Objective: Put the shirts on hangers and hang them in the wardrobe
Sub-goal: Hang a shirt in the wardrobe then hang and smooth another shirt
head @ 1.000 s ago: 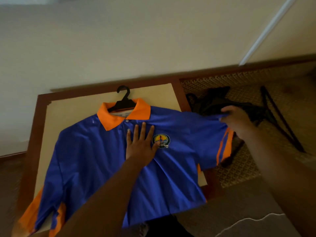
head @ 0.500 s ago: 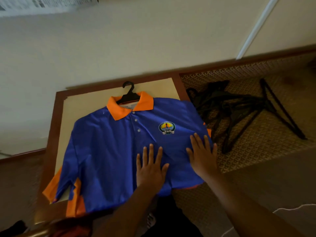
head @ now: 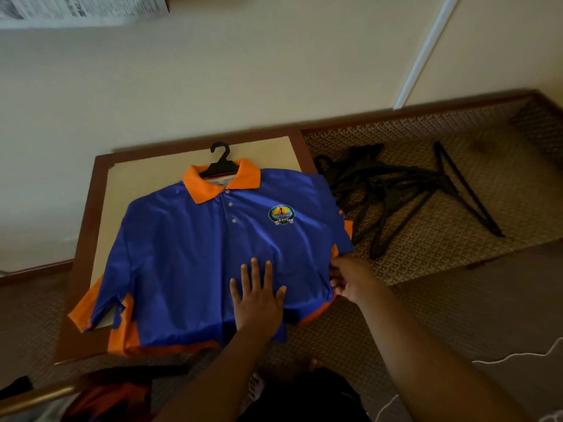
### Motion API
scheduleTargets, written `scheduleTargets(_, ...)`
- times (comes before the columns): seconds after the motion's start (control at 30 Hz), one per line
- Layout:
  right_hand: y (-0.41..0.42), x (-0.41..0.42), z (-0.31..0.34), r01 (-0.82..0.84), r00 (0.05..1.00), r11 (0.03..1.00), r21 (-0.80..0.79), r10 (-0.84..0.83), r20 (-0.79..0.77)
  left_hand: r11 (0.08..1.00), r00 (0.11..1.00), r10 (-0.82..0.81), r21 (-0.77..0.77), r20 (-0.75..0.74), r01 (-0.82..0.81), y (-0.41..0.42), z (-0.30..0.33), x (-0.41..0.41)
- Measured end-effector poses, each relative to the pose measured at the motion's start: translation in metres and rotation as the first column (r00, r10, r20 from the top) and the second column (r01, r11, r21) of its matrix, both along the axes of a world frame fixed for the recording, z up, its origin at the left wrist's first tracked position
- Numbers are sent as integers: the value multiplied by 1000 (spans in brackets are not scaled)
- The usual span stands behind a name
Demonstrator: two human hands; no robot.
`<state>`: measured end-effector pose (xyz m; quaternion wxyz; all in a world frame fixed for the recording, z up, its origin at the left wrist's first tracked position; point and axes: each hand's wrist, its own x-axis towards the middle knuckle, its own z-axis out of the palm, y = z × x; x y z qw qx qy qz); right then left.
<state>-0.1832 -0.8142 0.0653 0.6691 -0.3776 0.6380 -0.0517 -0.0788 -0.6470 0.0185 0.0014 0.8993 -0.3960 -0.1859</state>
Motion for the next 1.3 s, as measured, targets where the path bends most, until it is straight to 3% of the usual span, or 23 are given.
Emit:
scheduleTargets(0.23, -4, 1, -2, -57, 998, 995, 79, 53, 42, 999, 1000, 14, 33, -20, -13, -4, 3, 1)
scheduleTargets(0.47, -41, -34, 13, -72, 995, 959, -273, 88, 45, 1000, 1000, 11, 24, -5, -11, 1, 0, 9)
scheduleTargets(0.57, -55, -42, 17, -272, 962, 809, -521, 227, -151, 999, 1000, -29, 18, -5, 29, 6, 0, 15)
scheduleTargets(0.67, -48, -50, 7, -459, 887, 711, -533, 333, -319, 999, 999, -49, -17, 4, 49, 8, 4, 12)
scheduleTargets(0.8, -20, -58, -4, -549, 831, 549, -630, 279, -481, 999, 1000, 17, -35, 22, -16, 13, 8, -3)
scheduleTargets(0.83, -11, -56, -5, -571, 820, 449, -688, 267, -506, 999, 999, 45, -23, 18, -44, 14, 8, -6)
scheduleTargets(0.9, 8, -44, -9, -647, 753, 157, -746, 287, -592, 994, 994, 109, -2, 7, -109, 16, 7, -9)
scheduleTargets(0.93, 17, -36, -15, -692, 691, 29, -721, 313, -651, 990, 990, 141, 6, -3, -141, 17, 6, -10)
scheduleTargets(1.0, 29, -23, -24, -778, 515, -127, -615, 432, -740, 979, 979, 203, 11, -19, -203, 21, 8, -9)
scheduleTargets(1.1, 26, -21, -44, -890, 207, -228, -396, 572, -794, 961, 960, 276, 26, -38, -275, 36, 9, -4)
scheduleTargets(1.13, 19, -24, -49, -898, 162, -251, -360, 574, -803, 953, 951, 304, 22, -54, -303, 43, 9, -1)
scheduleTargets(1.23, 0, -20, -50, -889, 114, -310, -336, 561, -820, 925, 924, 379, 42, -55, -377, 72, 12, 15)
scheduleTargets(1.3, -3, -10, -40, -871, 215, -267, -413, 548, -808, 932, 934, 357, 74, -23, -355, 88, 16, 22)
